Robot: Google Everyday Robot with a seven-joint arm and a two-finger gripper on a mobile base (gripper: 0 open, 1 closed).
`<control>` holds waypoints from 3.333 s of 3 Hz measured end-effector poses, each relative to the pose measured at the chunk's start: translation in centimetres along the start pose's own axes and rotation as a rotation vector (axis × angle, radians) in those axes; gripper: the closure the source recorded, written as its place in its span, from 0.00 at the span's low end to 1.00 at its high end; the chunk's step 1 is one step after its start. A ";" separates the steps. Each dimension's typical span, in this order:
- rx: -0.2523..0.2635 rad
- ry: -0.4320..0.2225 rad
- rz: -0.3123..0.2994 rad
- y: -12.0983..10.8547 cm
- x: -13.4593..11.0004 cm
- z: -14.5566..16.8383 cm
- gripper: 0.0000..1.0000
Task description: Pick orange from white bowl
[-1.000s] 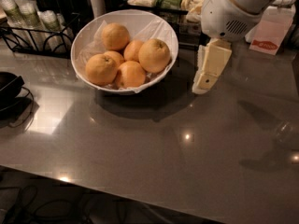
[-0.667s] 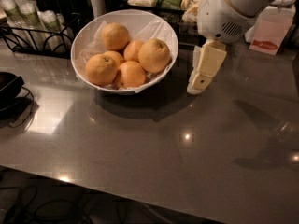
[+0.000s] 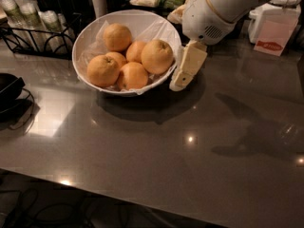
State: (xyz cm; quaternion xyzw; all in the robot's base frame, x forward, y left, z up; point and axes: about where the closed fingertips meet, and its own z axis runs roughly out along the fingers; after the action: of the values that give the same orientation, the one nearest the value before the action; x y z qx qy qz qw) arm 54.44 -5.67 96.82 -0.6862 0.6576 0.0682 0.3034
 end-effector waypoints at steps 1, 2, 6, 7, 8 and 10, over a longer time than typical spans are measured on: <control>0.000 -0.001 0.001 0.0 0.0 0.0 0.00; 0.011 -0.014 0.012 -0.1 -0.1 0.2 0.00; 0.085 -0.161 0.140 -4.8 -0.3 2.1 0.00; 0.072 -0.170 0.173 -5.0 0.6 3.3 0.00; 0.053 -0.176 0.203 -5.1 1.5 4.6 0.00; 0.042 -0.193 0.216 -5.4 1.6 5.6 0.06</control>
Offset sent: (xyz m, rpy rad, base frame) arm 0.0050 -0.0008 -0.0021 0.0404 -0.0087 -0.0295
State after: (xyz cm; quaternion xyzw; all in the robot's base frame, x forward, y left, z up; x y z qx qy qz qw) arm 61.45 -4.46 93.28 -0.5952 0.6967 0.1521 0.3705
